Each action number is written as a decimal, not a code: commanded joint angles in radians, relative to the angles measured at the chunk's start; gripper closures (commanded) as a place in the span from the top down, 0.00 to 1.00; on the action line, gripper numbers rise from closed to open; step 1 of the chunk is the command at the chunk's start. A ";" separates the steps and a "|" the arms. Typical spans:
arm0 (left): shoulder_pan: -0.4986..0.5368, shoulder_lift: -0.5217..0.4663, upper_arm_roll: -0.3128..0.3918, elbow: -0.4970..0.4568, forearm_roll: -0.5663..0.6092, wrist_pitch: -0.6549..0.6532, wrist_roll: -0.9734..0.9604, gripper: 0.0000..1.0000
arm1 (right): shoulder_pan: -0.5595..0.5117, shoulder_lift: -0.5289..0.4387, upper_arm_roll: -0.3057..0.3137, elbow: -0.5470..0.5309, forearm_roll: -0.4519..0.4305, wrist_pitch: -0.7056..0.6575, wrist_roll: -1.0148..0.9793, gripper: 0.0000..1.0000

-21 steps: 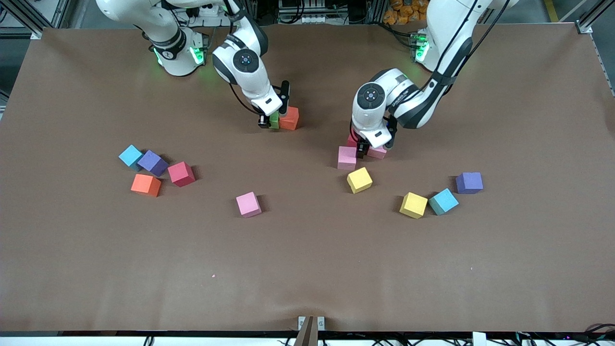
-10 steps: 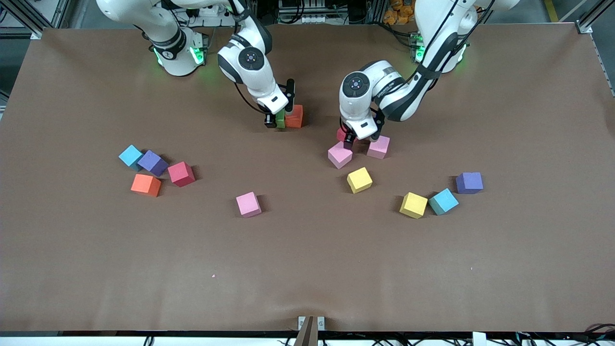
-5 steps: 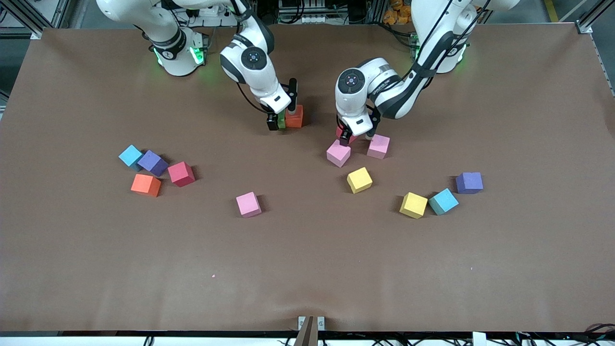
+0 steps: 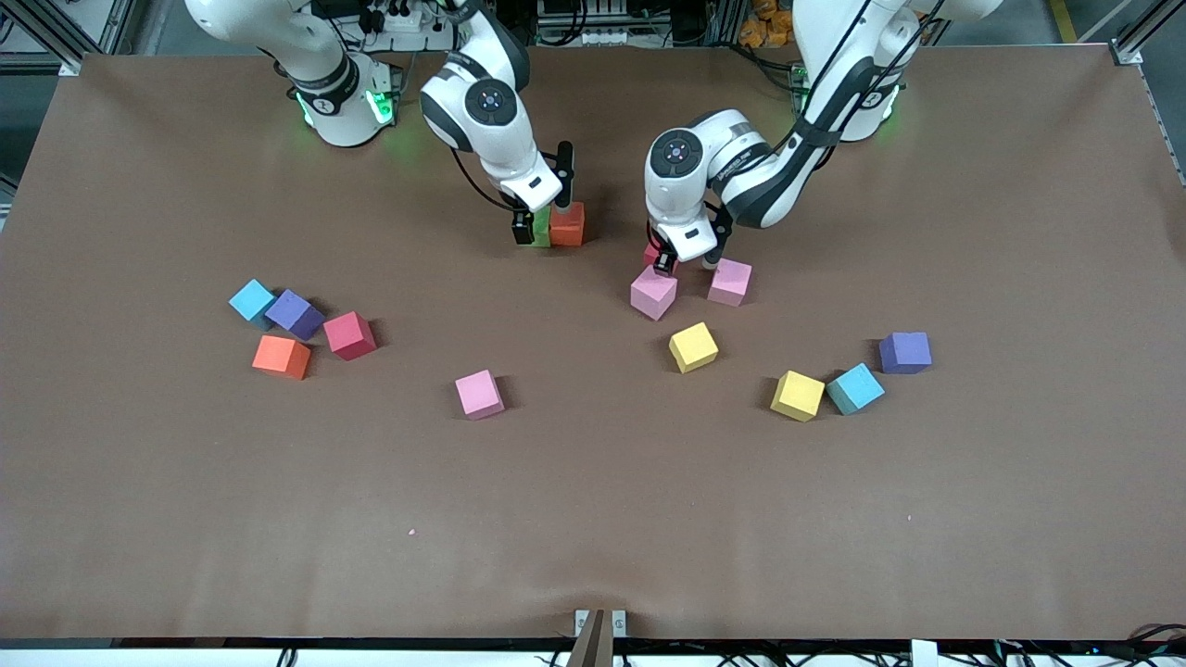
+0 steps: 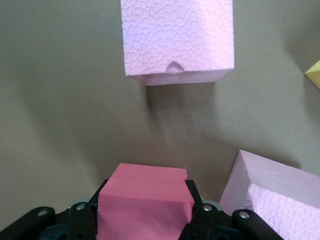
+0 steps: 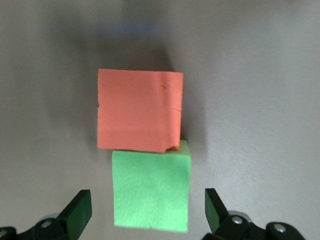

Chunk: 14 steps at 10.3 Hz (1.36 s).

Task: Form number 2 with 11 blocks
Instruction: 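Place red beside orange with the left gripper while the right gripper reaches pink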

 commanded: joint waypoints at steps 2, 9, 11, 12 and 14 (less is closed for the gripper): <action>0.012 -0.015 -0.005 0.010 0.012 -0.021 -0.001 0.13 | -0.108 -0.078 0.029 -0.005 -0.004 -0.060 0.007 1.00; 0.003 -0.022 -0.048 0.104 -0.087 -0.101 -0.119 0.14 | -0.389 0.107 0.017 0.278 -0.001 -0.051 0.124 1.00; 0.000 -0.033 -0.051 0.104 -0.086 -0.098 -0.238 0.14 | -0.416 0.223 0.019 0.373 -0.001 -0.034 0.194 1.00; -0.002 -0.033 -0.060 0.104 -0.083 -0.090 -0.303 0.14 | -0.414 0.259 0.019 0.395 -0.001 -0.017 0.256 1.00; -0.037 -0.030 -0.077 0.102 -0.075 -0.073 -0.459 0.14 | -0.414 0.291 0.025 0.438 -0.001 -0.017 0.332 1.00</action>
